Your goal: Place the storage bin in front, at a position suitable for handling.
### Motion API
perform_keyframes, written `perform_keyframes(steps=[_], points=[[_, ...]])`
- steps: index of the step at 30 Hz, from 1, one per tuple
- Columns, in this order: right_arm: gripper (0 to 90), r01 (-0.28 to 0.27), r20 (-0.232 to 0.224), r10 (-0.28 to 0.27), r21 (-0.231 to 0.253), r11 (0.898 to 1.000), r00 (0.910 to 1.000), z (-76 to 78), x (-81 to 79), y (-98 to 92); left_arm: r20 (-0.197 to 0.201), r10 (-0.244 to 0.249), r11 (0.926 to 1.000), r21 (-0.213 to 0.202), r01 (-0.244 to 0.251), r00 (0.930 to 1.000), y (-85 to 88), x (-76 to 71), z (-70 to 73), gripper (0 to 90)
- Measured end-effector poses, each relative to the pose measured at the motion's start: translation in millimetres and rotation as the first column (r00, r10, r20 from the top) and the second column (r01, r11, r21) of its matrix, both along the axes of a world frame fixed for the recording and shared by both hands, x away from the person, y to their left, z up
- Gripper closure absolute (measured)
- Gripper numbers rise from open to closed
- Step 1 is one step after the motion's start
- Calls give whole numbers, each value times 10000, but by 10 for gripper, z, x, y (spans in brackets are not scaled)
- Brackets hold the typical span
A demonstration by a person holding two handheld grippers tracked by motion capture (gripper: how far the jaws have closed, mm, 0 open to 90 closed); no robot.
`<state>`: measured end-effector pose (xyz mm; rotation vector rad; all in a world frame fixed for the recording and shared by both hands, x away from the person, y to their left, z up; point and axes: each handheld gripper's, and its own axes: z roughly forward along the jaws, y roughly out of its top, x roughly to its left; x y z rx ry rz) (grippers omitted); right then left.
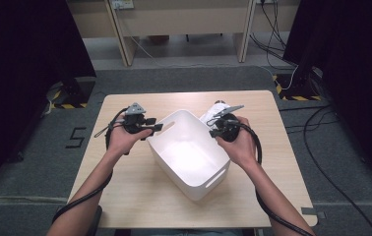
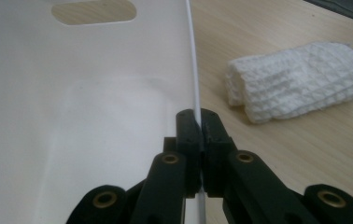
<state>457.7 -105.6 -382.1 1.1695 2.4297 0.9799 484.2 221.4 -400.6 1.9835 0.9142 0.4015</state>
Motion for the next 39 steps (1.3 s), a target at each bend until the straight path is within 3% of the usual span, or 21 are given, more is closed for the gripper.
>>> perform_keyframes(steps=[5,10,13,16,21,27,30,34,39], points=[[885,-226,52,227,-84,9997,9997,-1,30,123,-341,321,9990,318,-310,9989,129,20,-19,620],[885,-382,61,382,-95,9992,9993,-1,66,182,-953,7,9998,202,12,9955,178,34,-19,652],[885,-433,78,434,-108,9990,9990,0,85,210,-1229,-98,9991,404,149,9924,181,33,-10,711],[884,-459,114,461,-177,9988,9989,4,114,259,-1278,-21,9978,659,106,9918,180,18,5,771],[876,-539,104,541,-196,9984,9985,8,183,330,-1296,514,9931,1112,-370,9902,238,-24,21,852],[820,-465,117,468,-222,9987,9988,9,268,403,-1353,1115,9895,1063,-974,9845,285,-100,24,870],[737,-158,274,162,-147,9998,9995,66,212,343,-1299,1266,9877,1079,-1129,9834,292,-126,21,870],[670,544,215,-549,251,9982,9983,194,42,125,-1157,1491,9841,1146,-1359,9820,305,-163,15,870],[621,1223,-507,-1194,579,9908,9916,159,-159,-156,-1040,1674,9807,1198,-1547,9804,296,-189,10,869]])
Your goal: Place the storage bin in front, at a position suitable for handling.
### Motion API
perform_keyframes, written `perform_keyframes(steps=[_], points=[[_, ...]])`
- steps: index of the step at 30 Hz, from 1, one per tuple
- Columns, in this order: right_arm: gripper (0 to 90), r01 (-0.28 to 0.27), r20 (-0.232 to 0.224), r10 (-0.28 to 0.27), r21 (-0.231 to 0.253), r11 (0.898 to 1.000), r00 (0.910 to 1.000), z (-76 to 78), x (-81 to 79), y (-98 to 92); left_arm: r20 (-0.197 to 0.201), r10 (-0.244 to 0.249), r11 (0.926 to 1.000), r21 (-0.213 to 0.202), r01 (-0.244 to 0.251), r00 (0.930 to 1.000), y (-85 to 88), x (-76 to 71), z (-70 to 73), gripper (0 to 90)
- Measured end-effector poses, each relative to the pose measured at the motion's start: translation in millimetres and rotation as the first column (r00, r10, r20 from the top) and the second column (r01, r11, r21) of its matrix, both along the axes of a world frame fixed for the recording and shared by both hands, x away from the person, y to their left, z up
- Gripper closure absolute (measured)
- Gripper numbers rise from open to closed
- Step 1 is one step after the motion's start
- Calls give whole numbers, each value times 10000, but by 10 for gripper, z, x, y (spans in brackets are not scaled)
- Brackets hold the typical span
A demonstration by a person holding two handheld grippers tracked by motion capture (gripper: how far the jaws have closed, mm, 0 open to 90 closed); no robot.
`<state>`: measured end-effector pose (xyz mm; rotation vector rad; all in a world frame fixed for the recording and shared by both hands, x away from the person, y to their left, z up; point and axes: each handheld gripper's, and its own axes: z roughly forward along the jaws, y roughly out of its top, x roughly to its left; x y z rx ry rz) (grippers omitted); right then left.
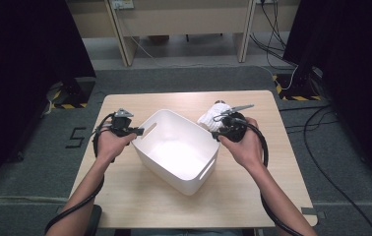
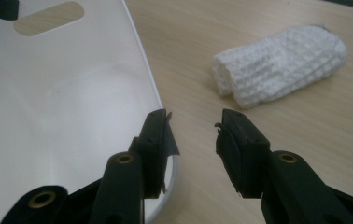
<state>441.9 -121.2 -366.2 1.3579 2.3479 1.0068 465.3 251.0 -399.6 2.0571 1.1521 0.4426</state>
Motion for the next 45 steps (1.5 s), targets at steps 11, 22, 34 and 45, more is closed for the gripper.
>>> perform_keyframes(steps=[11,22,34,45], points=[[822,80,-655,-111,-471,9989,9978,-49,-43,114,48,51,10000,-41,-51,10000,16,-15,-6,869],[836,6,-416,-39,-804,9968,9991,-52,261,239,70,562,9982,-212,-560,9984,103,-57,-15,856],[766,-52,403,91,-940,9956,9991,-101,710,428,82,1159,9916,-593,-1152,9932,184,-124,-13,789],[743,673,991,-721,504,9965,9925,175,407,142,1845,1873,9697,-1914,-1517,9648,488,-374,178,745]])
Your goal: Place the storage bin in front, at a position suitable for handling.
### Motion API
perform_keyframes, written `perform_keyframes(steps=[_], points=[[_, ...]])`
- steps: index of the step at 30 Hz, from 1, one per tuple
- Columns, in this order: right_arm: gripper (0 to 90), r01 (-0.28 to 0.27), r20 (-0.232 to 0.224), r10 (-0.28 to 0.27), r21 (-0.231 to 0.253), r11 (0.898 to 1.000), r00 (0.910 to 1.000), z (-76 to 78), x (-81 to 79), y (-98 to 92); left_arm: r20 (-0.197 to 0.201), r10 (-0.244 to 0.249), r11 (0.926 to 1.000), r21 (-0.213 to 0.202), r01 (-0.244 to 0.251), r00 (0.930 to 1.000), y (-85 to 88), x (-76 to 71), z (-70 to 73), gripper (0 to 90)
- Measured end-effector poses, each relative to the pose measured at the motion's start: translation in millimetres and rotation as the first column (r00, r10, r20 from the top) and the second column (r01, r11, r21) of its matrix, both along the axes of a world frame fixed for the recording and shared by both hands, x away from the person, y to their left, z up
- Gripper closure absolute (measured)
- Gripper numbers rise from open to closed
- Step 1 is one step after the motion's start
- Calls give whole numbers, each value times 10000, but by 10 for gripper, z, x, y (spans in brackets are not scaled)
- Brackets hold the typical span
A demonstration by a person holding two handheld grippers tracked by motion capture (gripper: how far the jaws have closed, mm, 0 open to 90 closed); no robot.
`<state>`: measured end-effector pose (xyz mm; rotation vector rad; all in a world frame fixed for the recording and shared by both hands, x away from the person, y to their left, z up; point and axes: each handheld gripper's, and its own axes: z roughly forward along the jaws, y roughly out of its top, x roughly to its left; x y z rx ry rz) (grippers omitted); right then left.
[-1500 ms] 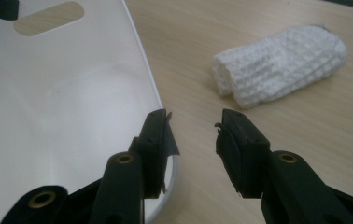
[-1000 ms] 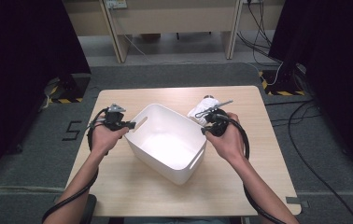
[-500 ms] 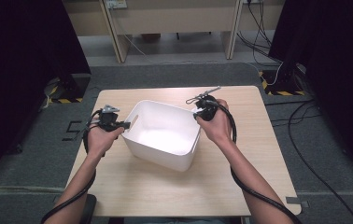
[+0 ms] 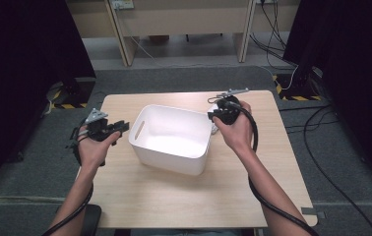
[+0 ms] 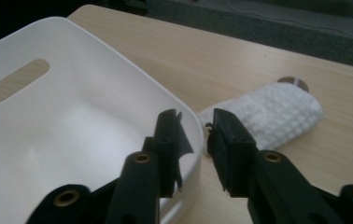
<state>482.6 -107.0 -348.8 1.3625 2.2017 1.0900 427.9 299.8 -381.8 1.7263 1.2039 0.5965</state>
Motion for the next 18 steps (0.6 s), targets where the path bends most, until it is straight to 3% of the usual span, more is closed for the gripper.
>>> perform_keyframes(steps=[2,3,8,13,18], points=[[792,199,-401,-191,197,9996,9990,-15,-103,-127,-32,227,9996,141,-227,9997,114,-22,-71,788],[807,278,-570,-268,182,9994,9980,-37,-141,-169,-246,272,9988,408,-261,9993,163,-20,-141,808],[844,239,-1340,-189,355,9991,9908,-265,-295,-248,-925,-127,9984,543,178,9956,161,10,-419,839],[850,63,-1264,-42,159,9999,9920,-278,-252,-142,-1054,-330,9967,704,405,9939,111,28,-536,842],[859,85,-1182,-101,-144,9999,9929,-290,-175,-41,-942,-788,9940,686,854,9924,32,-12,-527,840]])
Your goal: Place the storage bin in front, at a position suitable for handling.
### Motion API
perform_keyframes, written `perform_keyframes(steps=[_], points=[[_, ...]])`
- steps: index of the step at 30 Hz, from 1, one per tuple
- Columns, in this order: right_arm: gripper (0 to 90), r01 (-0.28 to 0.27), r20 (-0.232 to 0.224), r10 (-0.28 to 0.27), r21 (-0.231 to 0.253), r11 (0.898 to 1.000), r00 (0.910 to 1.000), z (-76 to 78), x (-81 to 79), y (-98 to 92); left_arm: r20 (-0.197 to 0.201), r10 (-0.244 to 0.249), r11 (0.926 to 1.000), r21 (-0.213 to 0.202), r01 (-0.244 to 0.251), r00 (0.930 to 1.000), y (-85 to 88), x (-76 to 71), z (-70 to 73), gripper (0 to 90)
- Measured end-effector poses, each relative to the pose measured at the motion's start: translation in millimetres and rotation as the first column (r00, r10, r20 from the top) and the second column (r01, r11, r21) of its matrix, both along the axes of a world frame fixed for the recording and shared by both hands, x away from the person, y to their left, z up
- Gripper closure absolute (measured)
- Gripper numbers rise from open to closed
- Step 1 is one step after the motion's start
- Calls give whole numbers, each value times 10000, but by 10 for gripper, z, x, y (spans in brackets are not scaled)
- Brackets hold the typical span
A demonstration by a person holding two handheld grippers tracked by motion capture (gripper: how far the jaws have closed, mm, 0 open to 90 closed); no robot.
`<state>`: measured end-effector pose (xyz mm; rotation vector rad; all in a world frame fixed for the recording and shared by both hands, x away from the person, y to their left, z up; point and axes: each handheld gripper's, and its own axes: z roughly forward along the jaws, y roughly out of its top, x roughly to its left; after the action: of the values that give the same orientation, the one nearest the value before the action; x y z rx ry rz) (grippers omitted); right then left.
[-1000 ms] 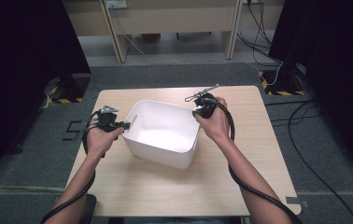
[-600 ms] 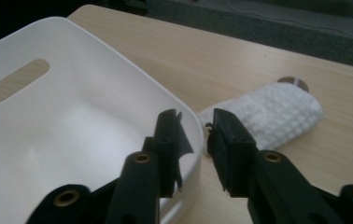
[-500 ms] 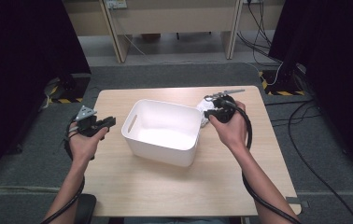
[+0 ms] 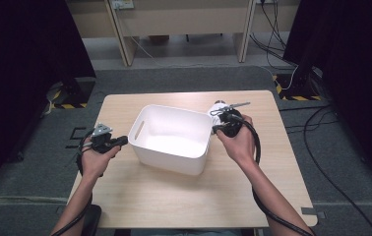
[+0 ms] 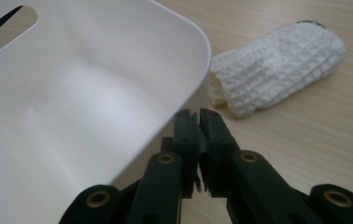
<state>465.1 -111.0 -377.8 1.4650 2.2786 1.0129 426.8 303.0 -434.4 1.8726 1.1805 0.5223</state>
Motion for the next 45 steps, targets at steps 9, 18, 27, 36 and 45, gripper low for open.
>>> perform_keyframes(steps=[9,18,27,36,45], points=[[821,64,135,-65,69,10000,9999,-14,160,62,129,-22,9998,194,20,9999,-44,-60,3,835],[620,2482,-296,-2484,-120,9686,9682,-265,548,-540,215,332,9994,-70,-330,9992,8,-96,-46,770],[543,3147,-1128,-3104,223,9489,9439,-597,1004,-601,185,834,9960,-327,-828,9963,88,-66,-182,602],[494,3541,-1564,-3453,316,9347,9254,-833,1364,-495,211,657,9966,-520,-646,9976,44,-5,-215,575],[460,3875,-1703,-3766,348,9212,9106,-963,1530,-461,296,596,9961,-662,-576,9978,65,90,-224,593]])
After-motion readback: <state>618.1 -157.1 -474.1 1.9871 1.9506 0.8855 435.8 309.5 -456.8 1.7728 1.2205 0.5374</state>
